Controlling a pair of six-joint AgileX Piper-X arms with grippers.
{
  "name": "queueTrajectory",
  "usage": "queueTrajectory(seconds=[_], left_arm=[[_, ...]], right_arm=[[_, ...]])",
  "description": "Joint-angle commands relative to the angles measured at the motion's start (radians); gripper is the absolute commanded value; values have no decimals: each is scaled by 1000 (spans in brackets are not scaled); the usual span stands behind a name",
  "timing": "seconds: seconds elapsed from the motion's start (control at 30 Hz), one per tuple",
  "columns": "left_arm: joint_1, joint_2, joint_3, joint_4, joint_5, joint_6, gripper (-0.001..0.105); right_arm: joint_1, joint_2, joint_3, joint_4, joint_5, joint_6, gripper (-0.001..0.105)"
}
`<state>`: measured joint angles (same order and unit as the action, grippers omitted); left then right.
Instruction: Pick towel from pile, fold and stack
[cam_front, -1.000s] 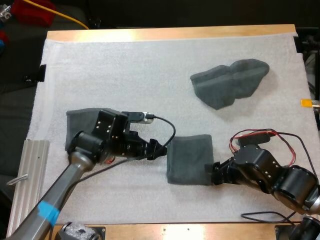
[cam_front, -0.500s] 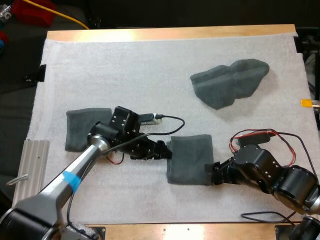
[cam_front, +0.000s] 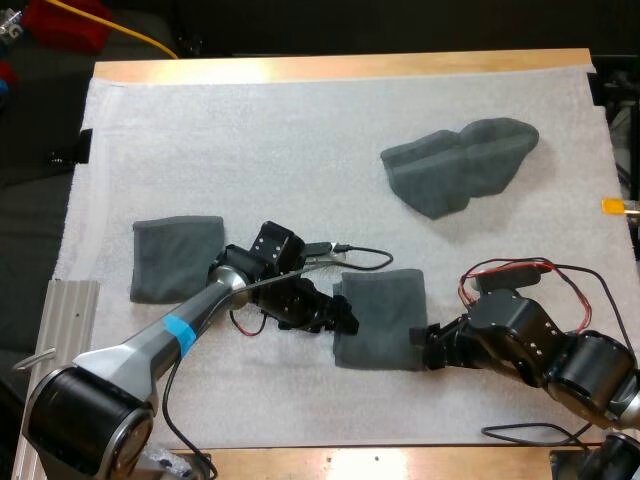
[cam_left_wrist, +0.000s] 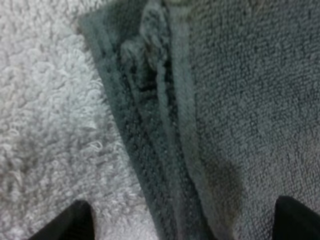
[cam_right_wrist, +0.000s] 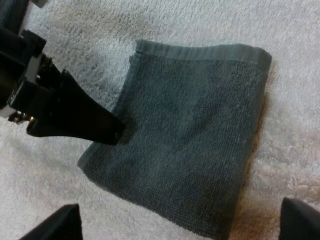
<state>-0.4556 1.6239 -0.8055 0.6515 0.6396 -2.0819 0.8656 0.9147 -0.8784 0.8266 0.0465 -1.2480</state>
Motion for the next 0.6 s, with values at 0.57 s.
queueTrajectory(seconds=[0.57], left_arm=[[-152, 69, -14, -96, 98, -116, 72]], right_arm=[[0, -5, -5, 9, 2, 17, 76]])
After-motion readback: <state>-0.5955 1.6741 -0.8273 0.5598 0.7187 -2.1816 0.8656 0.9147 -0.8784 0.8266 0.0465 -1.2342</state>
